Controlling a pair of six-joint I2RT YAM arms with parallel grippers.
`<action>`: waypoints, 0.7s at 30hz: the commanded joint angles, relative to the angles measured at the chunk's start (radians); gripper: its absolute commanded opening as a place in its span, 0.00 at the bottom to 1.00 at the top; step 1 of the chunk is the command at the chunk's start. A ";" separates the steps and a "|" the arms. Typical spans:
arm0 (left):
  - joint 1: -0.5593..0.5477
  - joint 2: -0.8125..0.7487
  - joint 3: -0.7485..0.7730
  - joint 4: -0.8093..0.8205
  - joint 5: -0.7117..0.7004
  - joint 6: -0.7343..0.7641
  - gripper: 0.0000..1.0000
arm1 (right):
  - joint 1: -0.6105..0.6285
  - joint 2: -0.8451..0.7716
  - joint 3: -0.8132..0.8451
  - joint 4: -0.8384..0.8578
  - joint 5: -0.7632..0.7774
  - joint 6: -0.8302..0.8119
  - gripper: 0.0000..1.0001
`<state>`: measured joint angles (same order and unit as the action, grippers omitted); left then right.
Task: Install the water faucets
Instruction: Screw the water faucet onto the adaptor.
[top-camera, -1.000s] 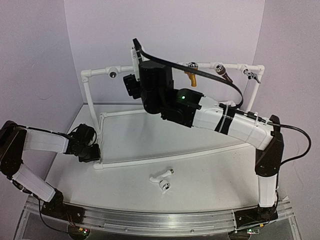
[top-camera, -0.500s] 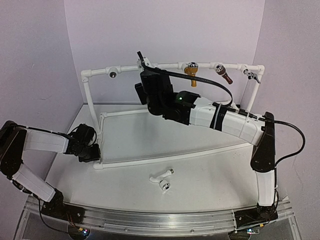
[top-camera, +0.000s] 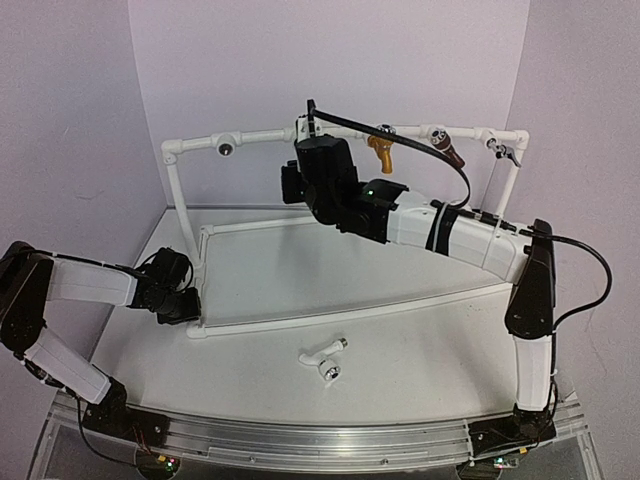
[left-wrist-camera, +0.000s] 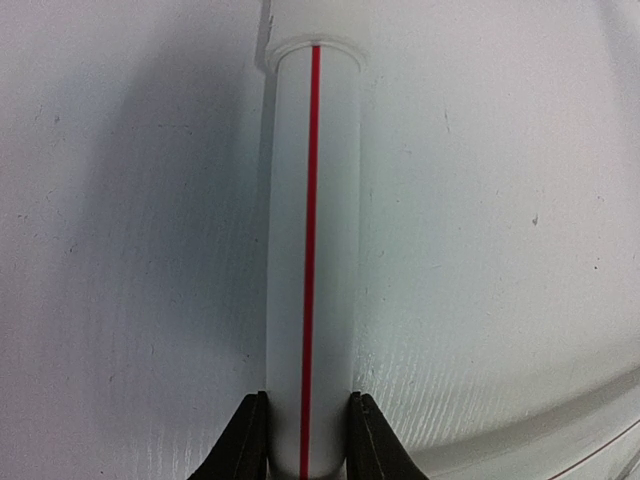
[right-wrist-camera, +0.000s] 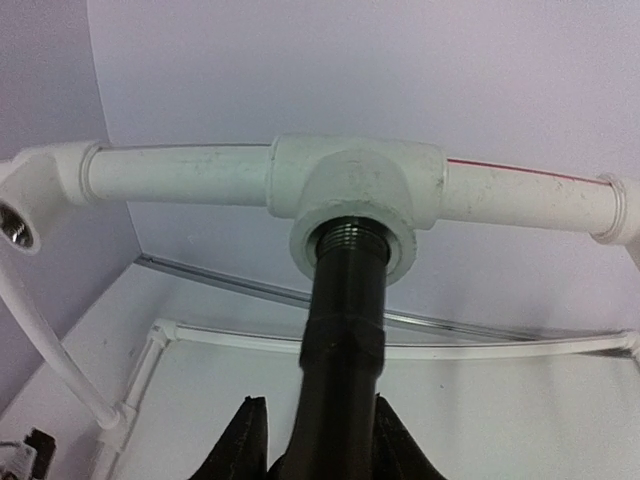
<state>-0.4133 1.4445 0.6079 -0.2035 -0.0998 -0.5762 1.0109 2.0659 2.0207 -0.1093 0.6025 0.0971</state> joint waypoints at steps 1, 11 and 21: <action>-0.006 0.018 -0.007 0.027 0.061 -0.022 0.00 | -0.019 -0.063 -0.043 0.108 -0.063 0.175 0.21; -0.006 0.020 -0.005 0.027 0.068 -0.017 0.00 | -0.067 -0.138 -0.295 0.489 -0.174 0.681 0.00; -0.007 0.025 -0.003 0.027 0.067 -0.018 0.00 | -0.117 -0.097 -0.419 1.092 -0.410 1.163 0.00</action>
<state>-0.4129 1.4440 0.6075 -0.2014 -0.0978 -0.5752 0.9472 1.9674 1.5775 0.6783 0.2621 0.9838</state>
